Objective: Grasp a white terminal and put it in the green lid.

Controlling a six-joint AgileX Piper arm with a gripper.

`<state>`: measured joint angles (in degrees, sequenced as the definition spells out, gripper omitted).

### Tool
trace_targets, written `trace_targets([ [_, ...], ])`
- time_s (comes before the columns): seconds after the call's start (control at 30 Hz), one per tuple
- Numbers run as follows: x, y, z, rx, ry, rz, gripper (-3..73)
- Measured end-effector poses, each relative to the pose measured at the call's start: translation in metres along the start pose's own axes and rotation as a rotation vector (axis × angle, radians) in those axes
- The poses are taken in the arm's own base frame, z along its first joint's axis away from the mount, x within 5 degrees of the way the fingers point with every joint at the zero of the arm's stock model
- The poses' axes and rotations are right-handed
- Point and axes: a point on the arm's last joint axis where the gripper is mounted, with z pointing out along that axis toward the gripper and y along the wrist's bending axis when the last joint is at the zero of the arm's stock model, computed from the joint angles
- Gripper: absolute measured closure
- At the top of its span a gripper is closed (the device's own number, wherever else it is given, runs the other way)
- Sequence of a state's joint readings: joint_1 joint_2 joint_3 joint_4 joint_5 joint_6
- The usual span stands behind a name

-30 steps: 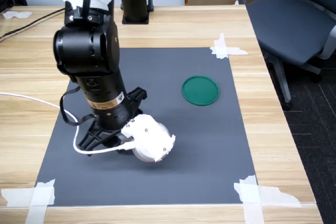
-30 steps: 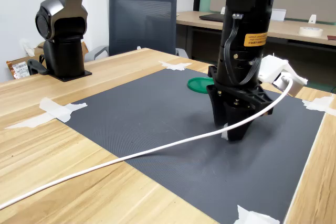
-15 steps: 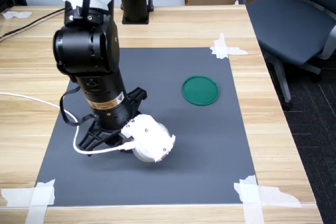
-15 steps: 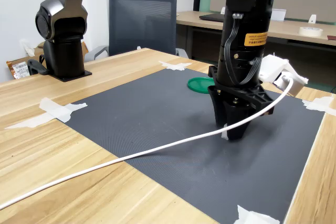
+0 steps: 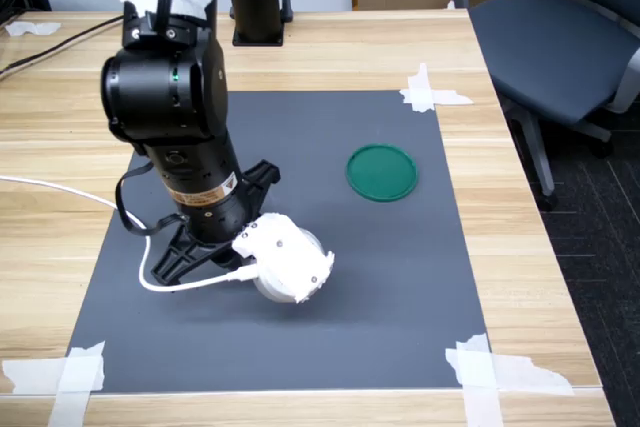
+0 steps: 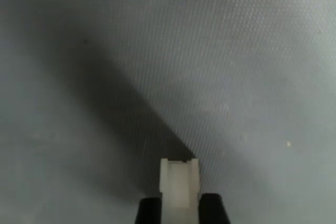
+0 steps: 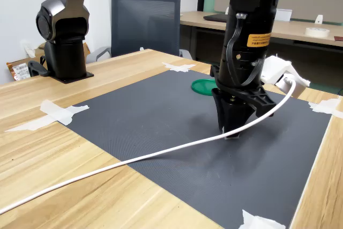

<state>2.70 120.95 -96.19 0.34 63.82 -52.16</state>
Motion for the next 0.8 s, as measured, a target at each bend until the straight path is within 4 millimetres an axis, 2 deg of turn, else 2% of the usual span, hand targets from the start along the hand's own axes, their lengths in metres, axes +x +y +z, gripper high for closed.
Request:
trace_targets([
  [0.13, 0.001, 0.001, -0.019, 0.03, -0.024, 0.0, 61.8],
  [0.4, 0.006, 0.01, -0.077, 0.128, -0.111, 0.002, 61.8],
  [0.67, 0.011, 0.033, -0.137, 0.149, -0.267, -0.031, 61.8],
  [0.8, 0.014, 0.047, -0.16, 0.124, -0.327, -0.054, 61.9],
])
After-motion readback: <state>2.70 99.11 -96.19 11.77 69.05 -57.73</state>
